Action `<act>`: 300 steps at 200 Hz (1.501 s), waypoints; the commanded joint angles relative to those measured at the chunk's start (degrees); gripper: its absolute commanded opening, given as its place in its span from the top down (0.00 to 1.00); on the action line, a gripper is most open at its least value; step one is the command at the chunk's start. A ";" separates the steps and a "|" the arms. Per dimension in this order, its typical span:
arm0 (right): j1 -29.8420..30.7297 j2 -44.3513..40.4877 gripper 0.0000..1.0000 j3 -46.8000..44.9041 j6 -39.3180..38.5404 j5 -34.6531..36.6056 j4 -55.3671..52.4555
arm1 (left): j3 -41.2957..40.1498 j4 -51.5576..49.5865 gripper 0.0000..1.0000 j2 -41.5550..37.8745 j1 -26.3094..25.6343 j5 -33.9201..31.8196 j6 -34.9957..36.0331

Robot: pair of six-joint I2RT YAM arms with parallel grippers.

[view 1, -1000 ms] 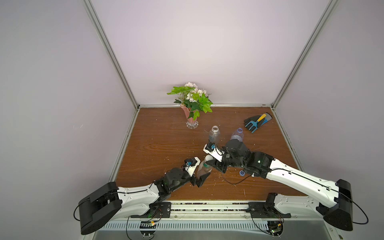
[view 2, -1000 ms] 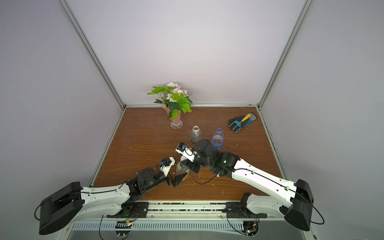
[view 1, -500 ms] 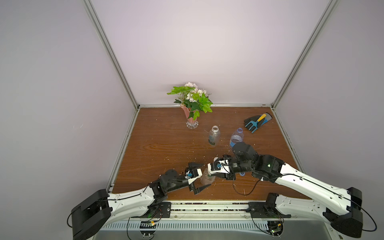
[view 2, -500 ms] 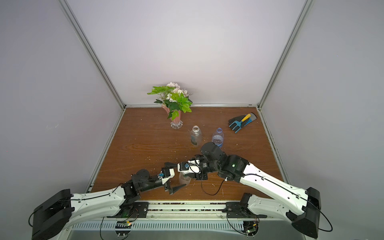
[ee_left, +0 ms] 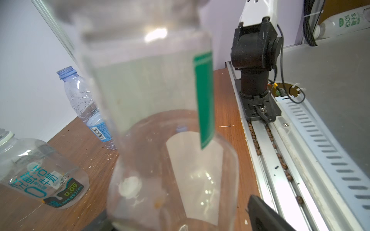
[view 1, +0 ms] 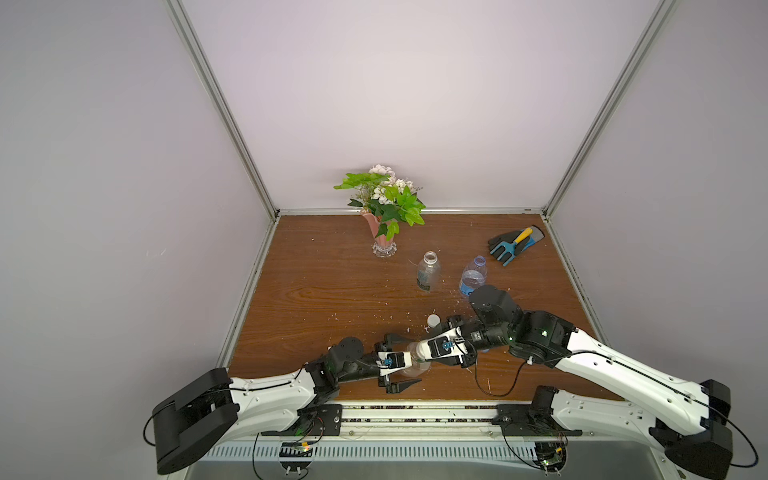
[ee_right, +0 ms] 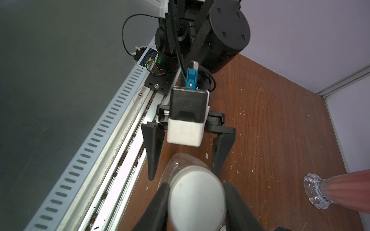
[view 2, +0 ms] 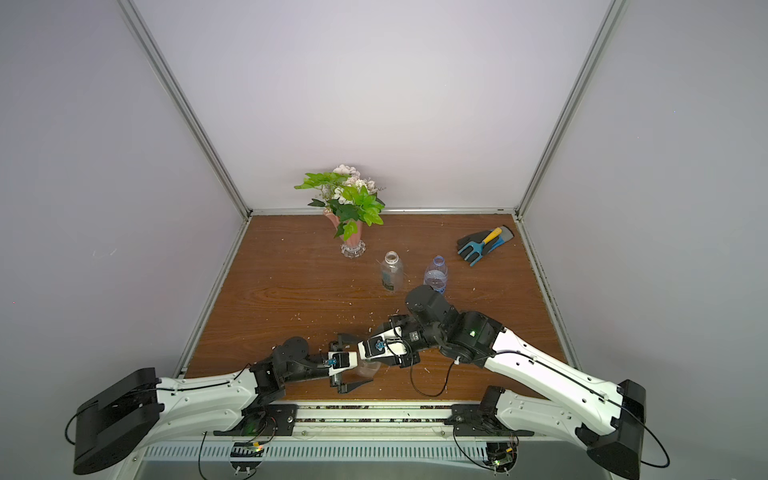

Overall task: Screw on the bottle caps
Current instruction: Screw the bottle cap onto the plastic bottle.

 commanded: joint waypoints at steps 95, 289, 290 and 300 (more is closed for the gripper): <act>-0.12 -3.17 1.00 -1.87 0.22 1.22 1.89 | 2.45 6.96 0.38 5.43 0.64 -4.10 -4.96; 0.30 3.63 1.00 5.21 36.46 24.18 6.05 | 0.59 9.59 0.57 1.22 0.53 -35.20 -14.96; 0.32 3.70 1.00 5.36 36.82 24.35 5.96 | 0.68 9.61 0.57 1.20 0.49 -35.46 -15.05; 0.51 4.77 1.00 6.92 40.20 25.17 5.22 | 0.98 9.61 0.58 1.49 0.48 -37.33 -15.75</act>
